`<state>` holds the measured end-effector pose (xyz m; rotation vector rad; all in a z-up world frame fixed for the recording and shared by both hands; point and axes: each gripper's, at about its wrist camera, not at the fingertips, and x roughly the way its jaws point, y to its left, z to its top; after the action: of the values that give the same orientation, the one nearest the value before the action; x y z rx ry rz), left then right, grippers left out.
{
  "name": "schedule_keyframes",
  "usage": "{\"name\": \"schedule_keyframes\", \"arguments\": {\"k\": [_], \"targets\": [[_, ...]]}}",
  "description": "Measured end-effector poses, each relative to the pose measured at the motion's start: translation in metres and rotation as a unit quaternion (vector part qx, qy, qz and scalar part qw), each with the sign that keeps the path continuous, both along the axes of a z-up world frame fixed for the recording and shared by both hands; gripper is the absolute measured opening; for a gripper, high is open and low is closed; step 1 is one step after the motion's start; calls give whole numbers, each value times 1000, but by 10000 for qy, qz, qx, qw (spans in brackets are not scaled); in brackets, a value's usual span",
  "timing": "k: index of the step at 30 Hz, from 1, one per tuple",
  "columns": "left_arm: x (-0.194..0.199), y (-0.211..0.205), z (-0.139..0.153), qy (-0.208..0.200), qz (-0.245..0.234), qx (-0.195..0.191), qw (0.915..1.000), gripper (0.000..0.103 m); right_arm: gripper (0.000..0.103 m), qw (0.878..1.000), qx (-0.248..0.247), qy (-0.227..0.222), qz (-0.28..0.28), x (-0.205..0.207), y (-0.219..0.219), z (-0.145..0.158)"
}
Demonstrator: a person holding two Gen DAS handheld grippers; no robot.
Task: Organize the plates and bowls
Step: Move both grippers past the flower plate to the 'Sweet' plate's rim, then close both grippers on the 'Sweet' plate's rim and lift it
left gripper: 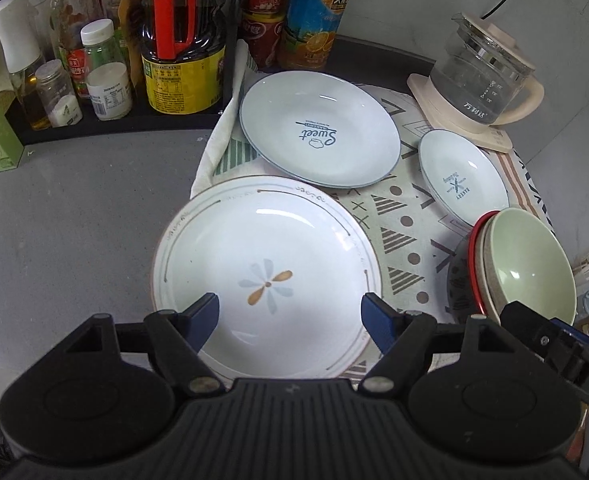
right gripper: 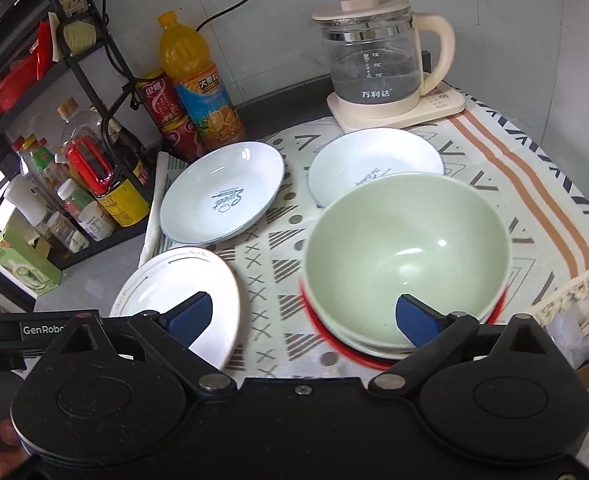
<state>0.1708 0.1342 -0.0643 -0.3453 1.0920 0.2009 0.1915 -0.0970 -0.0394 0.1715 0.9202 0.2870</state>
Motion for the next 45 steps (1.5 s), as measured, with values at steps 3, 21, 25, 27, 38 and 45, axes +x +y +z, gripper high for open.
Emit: {"name": "schedule_keyframes", "arguments": {"k": [3,21,25,27,38,45], "targets": [[3,11,-1,-14,-119,-17,9999,76,99,9999,-28,39,-100,-3,12,-2],[43,65,-4,-433,-375,-337,9978,76,98,9979,-1,-195,-619,5,74,-2],[58,71,-7,-523,-410,-388,9970,76,97,9974,-57,-295,-662,15,86,-2],[65,73,-11,-556,-435,-402,9967,76,93,9972,-60,-292,-688,21,91,-4],[110,87,-48,-444,-288,-542,9971,72,81,9967,4,-71,-814,71,111,-29],[132,95,-72,-246,-160,-584,9979,68,74,9937,78,337,-1066,112,111,-61]]}}
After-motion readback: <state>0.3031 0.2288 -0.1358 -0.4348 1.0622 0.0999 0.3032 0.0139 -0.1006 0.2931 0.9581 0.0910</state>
